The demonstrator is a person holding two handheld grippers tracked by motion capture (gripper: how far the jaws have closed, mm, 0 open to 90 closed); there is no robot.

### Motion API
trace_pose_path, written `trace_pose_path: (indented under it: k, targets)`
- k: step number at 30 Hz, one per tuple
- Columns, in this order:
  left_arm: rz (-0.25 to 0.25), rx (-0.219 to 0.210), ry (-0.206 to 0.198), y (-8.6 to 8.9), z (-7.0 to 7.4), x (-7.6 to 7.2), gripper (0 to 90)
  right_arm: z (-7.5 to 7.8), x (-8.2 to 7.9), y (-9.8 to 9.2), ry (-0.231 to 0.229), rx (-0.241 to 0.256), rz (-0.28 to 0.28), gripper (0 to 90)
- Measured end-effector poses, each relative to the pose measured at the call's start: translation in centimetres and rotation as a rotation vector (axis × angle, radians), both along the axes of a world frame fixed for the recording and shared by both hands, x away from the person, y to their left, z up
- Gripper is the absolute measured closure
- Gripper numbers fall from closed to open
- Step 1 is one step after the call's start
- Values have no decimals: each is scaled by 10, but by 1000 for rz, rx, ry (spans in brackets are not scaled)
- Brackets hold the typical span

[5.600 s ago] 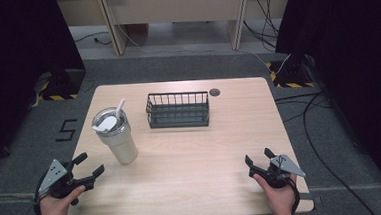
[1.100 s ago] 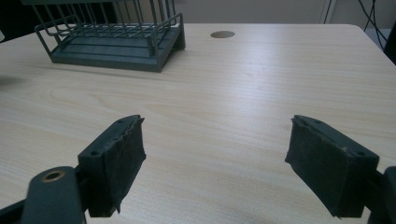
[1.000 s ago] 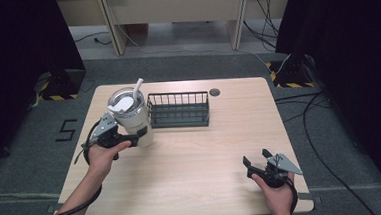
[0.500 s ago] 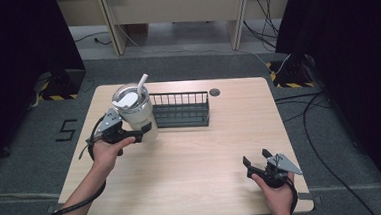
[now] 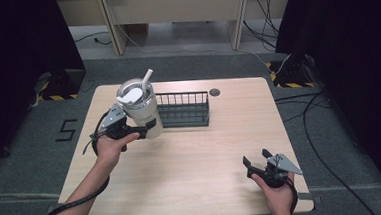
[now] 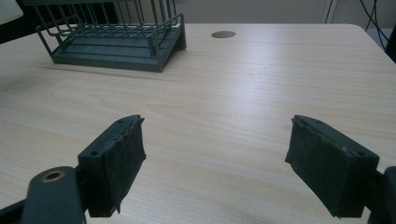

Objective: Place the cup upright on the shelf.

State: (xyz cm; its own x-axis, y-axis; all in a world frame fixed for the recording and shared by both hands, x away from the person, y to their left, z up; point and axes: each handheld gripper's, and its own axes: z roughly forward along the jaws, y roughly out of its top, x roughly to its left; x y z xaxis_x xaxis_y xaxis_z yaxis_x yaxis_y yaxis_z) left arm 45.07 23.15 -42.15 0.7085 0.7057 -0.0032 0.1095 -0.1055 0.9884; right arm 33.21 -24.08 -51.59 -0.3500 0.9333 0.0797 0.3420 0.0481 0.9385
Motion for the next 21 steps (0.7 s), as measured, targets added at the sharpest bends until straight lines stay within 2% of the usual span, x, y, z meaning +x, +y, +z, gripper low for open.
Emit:
trace_pose_path:
  k: [21]
  targets:
    - [-18,-6,7,-11,8,11,99,0,0,1,3,4,1,192]
